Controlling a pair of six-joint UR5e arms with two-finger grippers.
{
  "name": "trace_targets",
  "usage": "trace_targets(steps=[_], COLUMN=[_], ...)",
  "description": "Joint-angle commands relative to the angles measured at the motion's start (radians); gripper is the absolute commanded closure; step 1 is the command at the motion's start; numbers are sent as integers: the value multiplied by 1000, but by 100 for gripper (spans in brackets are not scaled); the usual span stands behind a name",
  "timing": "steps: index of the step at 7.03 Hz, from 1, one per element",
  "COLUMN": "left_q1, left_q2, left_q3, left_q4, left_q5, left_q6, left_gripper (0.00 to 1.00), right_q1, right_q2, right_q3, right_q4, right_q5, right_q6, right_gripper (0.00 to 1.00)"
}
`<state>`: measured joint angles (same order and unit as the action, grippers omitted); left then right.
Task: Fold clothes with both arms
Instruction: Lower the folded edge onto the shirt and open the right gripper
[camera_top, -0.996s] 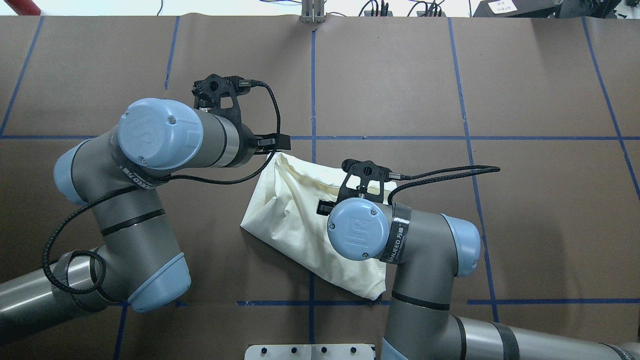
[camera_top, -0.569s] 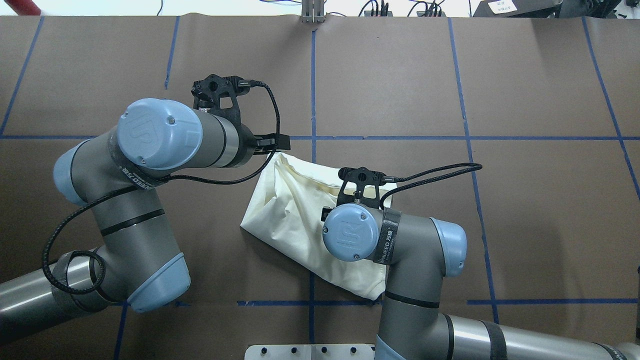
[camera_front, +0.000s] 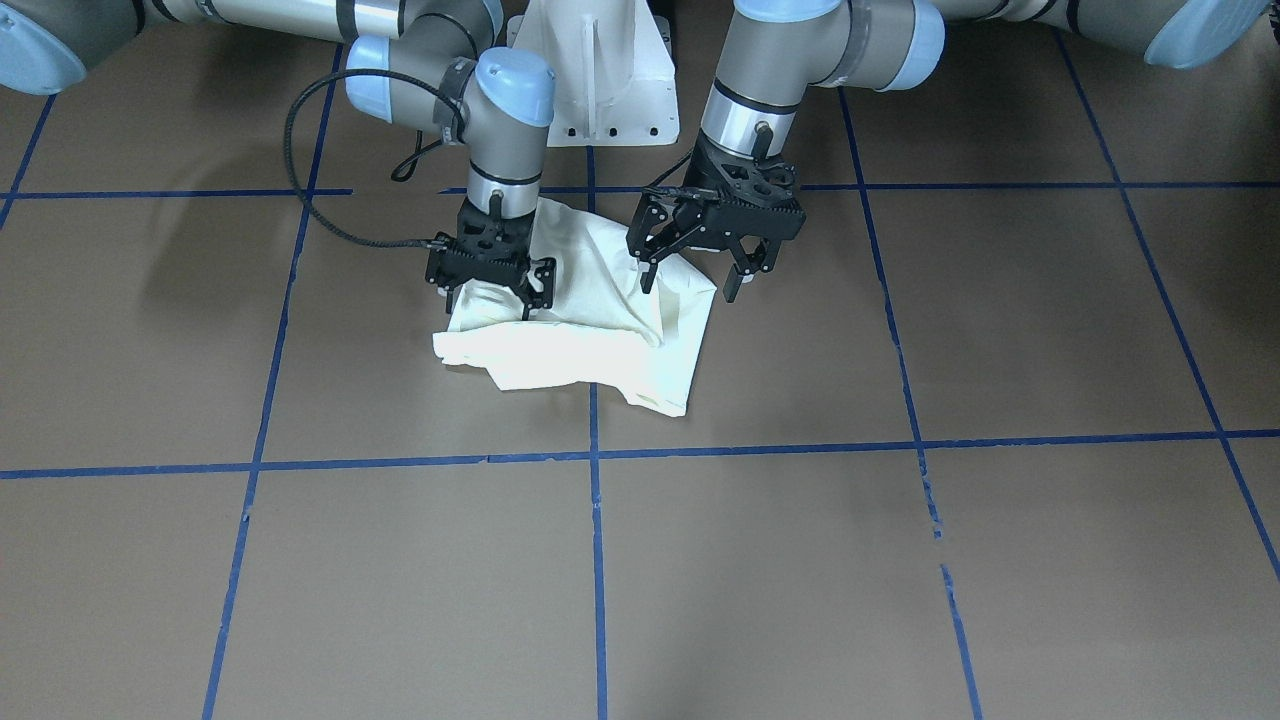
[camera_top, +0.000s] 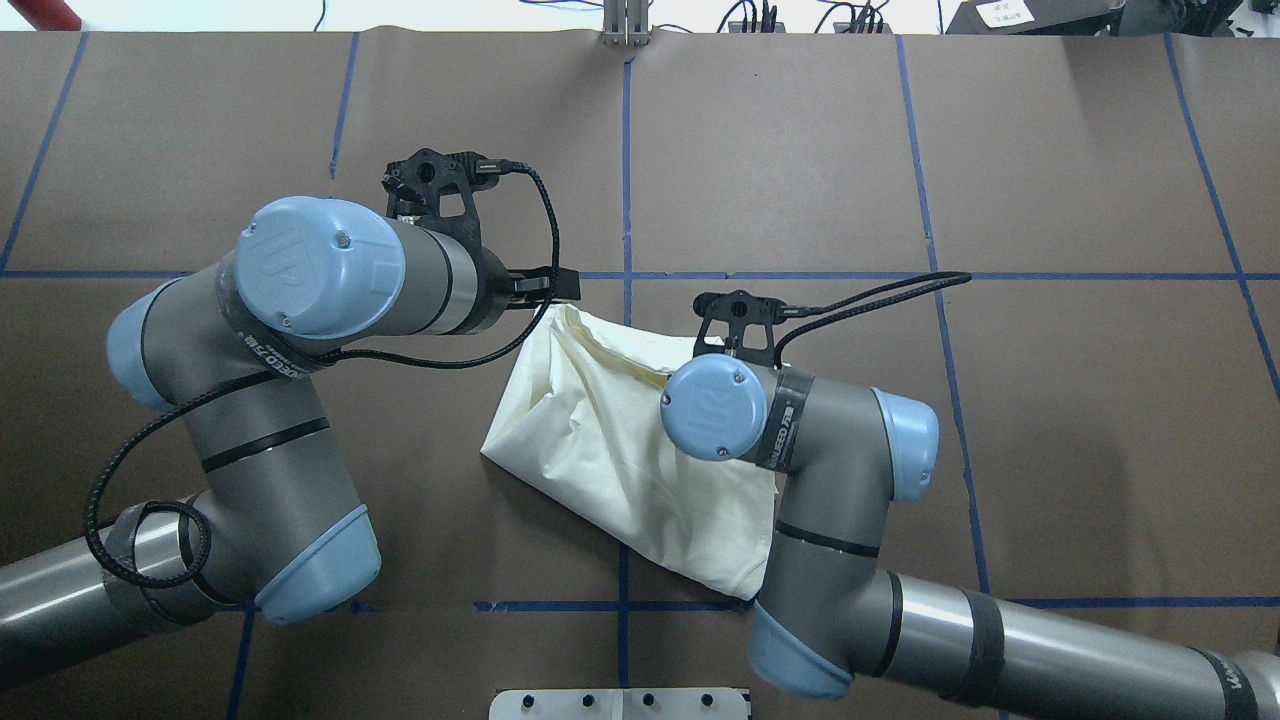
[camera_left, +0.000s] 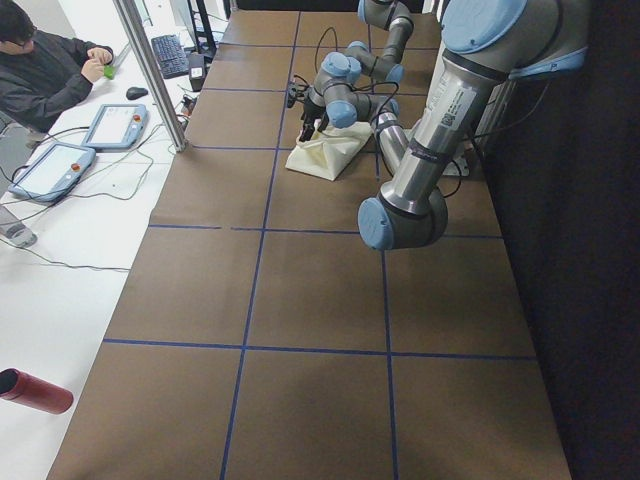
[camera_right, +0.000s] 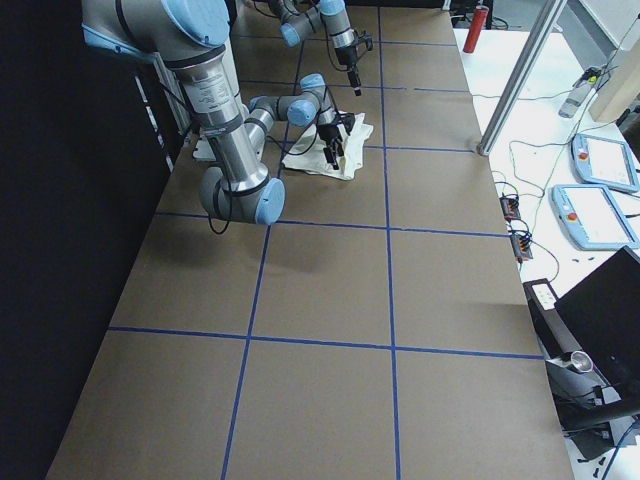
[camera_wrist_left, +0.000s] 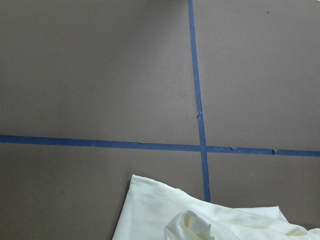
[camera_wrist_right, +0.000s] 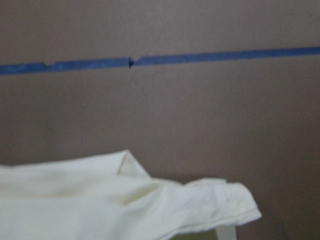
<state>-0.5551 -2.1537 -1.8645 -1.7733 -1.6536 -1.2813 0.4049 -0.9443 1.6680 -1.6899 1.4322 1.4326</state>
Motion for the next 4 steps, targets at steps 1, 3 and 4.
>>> trace_targets(steps=[1, 3, 4], left_q1=[3, 4, 14], left_q2=[0, 14, 43], left_q3=[1, 2, 19], left_q4=[-2, -38, -123], left_q5=[0, 0, 2], left_q6=[-3, -4, -3], left_gripper=[0, 0, 0], right_q1=[133, 307, 349], right_q2=[31, 76, 99], right_q3=[-78, -163, -151], right_q4=[2, 4, 19], right_q5=[42, 223, 331], right_q6=[-53, -67, -145], right_gripper=[0, 0, 0])
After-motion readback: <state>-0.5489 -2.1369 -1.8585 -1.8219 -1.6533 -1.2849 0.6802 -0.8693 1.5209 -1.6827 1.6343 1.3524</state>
